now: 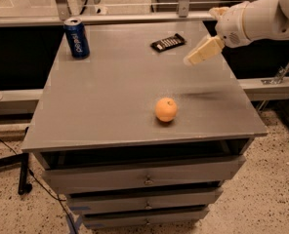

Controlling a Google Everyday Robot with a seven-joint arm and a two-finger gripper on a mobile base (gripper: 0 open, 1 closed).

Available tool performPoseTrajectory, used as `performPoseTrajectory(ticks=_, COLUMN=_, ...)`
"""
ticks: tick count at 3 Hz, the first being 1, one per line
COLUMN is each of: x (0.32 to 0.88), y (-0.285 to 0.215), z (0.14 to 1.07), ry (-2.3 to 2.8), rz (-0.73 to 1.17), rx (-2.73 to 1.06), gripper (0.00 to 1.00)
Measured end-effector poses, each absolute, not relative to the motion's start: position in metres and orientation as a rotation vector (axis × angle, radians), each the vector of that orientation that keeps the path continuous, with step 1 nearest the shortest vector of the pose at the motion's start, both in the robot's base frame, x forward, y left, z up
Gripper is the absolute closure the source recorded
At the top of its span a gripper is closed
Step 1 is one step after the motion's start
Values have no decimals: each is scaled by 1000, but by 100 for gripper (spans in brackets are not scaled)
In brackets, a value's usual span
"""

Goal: Move rxbar chocolate near orange

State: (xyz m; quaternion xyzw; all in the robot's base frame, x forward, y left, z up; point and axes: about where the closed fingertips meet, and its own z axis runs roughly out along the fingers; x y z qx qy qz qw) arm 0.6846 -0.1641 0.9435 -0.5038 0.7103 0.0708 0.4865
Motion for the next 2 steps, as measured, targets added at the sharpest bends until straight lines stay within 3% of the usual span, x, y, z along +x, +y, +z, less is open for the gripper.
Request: performPoseTrajectory(ticks=2, x=744, y=-173, z=930, ry=1658, rz=287, rx=-960, gripper=0)
